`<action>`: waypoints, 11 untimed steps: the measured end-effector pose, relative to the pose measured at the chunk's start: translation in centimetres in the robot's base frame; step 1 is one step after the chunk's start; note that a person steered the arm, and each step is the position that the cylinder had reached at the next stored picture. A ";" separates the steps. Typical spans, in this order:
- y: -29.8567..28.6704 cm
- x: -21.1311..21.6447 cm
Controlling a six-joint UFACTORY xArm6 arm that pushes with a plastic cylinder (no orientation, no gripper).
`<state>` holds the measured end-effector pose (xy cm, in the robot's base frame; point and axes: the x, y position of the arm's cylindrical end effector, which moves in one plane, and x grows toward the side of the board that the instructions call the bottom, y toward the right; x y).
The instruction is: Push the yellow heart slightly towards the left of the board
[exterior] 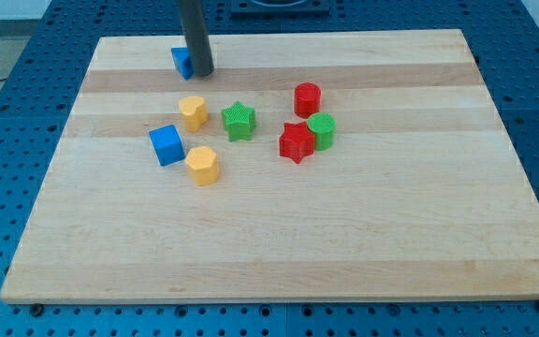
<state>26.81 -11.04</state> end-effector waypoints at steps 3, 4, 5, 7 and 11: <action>-8.0 -2.7; -7.5 -1.8; -3.8 -1.4; -0.3 6.4; 1.9 12.8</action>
